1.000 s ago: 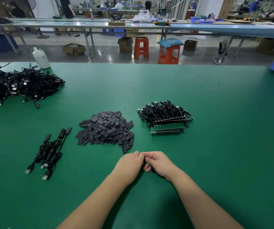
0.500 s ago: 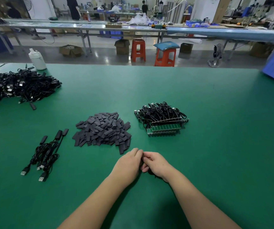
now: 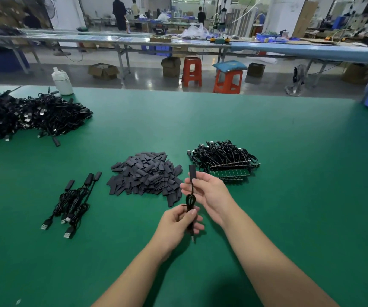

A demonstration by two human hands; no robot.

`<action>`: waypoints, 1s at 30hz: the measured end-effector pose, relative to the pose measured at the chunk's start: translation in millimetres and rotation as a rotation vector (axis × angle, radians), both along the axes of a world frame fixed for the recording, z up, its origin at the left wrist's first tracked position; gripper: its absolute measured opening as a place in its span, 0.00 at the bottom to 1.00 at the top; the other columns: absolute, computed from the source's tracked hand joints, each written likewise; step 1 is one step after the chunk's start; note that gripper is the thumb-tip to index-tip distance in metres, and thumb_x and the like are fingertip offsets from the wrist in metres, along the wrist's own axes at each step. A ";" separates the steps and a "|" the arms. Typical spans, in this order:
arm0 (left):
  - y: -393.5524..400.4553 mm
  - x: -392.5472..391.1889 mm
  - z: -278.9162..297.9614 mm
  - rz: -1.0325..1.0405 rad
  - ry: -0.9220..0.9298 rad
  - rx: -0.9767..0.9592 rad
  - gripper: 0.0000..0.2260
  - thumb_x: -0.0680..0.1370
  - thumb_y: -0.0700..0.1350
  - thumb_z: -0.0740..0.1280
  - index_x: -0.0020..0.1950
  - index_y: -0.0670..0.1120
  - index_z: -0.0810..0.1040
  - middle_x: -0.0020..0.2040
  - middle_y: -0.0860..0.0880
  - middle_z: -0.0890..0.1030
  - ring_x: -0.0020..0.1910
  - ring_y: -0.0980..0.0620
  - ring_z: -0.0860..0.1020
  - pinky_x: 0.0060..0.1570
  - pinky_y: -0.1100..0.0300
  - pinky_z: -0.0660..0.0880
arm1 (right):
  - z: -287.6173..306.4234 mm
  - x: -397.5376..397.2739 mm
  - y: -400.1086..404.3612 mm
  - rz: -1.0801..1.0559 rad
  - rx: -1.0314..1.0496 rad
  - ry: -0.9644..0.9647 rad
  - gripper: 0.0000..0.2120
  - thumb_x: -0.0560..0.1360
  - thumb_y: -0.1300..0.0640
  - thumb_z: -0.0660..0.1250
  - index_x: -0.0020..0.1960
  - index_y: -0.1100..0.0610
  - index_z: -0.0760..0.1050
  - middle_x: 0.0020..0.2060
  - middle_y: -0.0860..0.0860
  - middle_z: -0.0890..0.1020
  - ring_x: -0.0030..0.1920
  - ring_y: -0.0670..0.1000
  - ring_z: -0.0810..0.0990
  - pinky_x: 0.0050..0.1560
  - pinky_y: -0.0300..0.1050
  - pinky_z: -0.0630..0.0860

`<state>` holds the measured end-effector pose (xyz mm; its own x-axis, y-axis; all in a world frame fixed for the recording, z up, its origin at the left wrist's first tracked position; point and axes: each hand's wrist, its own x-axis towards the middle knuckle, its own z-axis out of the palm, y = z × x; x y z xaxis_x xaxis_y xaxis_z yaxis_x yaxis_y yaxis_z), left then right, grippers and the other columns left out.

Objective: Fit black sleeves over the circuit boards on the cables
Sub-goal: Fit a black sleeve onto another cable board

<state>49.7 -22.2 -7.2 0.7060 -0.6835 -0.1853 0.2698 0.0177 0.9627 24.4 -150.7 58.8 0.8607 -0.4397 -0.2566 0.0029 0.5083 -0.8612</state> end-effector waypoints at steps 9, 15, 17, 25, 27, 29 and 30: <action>85.2 73.4 24.4 0.250 -0.342 0.402 0.05 0.79 0.48 0.69 0.48 0.48 0.80 0.36 0.46 0.85 0.30 0.48 0.82 0.29 0.57 0.78 | -61.0 -31.2 -35.5 0.096 -1.330 0.571 0.17 0.81 0.52 0.64 0.68 0.54 0.73 0.62 0.49 0.78 0.63 0.50 0.75 0.66 0.46 0.71; 155.4 146.3 28.7 0.560 -0.520 0.683 0.10 0.77 0.53 0.70 0.43 0.47 0.79 0.29 0.47 0.82 0.25 0.51 0.81 0.32 0.56 0.78 | -110.0 -58.0 -44.1 0.140 -1.664 0.732 0.23 0.83 0.47 0.55 0.75 0.55 0.66 0.73 0.52 0.68 0.75 0.52 0.63 0.76 0.48 0.59; 170.2 160.5 23.7 0.606 -0.605 0.837 0.11 0.77 0.54 0.69 0.44 0.47 0.79 0.34 0.45 0.83 0.33 0.46 0.82 0.41 0.51 0.80 | -113.7 -59.3 -41.3 0.109 -1.698 0.732 0.23 0.84 0.47 0.54 0.75 0.55 0.67 0.74 0.52 0.69 0.75 0.52 0.63 0.77 0.48 0.59; 175.2 168.4 3.5 0.445 -1.032 1.465 0.24 0.73 0.65 0.69 0.55 0.45 0.76 0.49 0.43 0.80 0.50 0.40 0.76 0.45 0.50 0.75 | -116.5 -60.5 -41.6 0.083 -1.692 0.706 0.23 0.83 0.48 0.55 0.75 0.55 0.68 0.73 0.51 0.69 0.75 0.52 0.64 0.76 0.48 0.58; 171.6 166.1 -1.9 0.438 -1.016 1.546 0.35 0.71 0.71 0.64 0.68 0.46 0.71 0.62 0.40 0.76 0.62 0.38 0.71 0.57 0.45 0.70 | -117.0 -60.5 -41.6 0.080 -1.690 0.700 0.23 0.83 0.48 0.55 0.75 0.56 0.68 0.73 0.52 0.70 0.75 0.52 0.64 0.77 0.48 0.58; 171.0 167.4 -10.6 0.375 -0.817 1.603 0.42 0.73 0.74 0.54 0.78 0.48 0.57 0.75 0.39 0.63 0.74 0.38 0.60 0.69 0.40 0.61 | -117.2 -60.7 -42.3 0.083 -1.694 0.704 0.23 0.84 0.48 0.55 0.75 0.55 0.67 0.74 0.51 0.69 0.76 0.52 0.63 0.77 0.48 0.58; 171.6 169.0 -16.7 0.348 -0.724 1.608 0.42 0.74 0.74 0.50 0.79 0.48 0.51 0.78 0.39 0.57 0.76 0.38 0.56 0.71 0.39 0.58 | -117.5 -60.7 -42.4 0.083 -1.693 0.703 0.23 0.84 0.48 0.55 0.75 0.55 0.67 0.74 0.51 0.69 0.76 0.52 0.63 0.77 0.48 0.58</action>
<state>218.7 149.3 -23.9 0.9973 0.0186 -0.0704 0.0189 -0.9998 0.0045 -36.4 -193.0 -58.7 0.8328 -0.5470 0.0846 -0.5198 -0.8255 -0.2199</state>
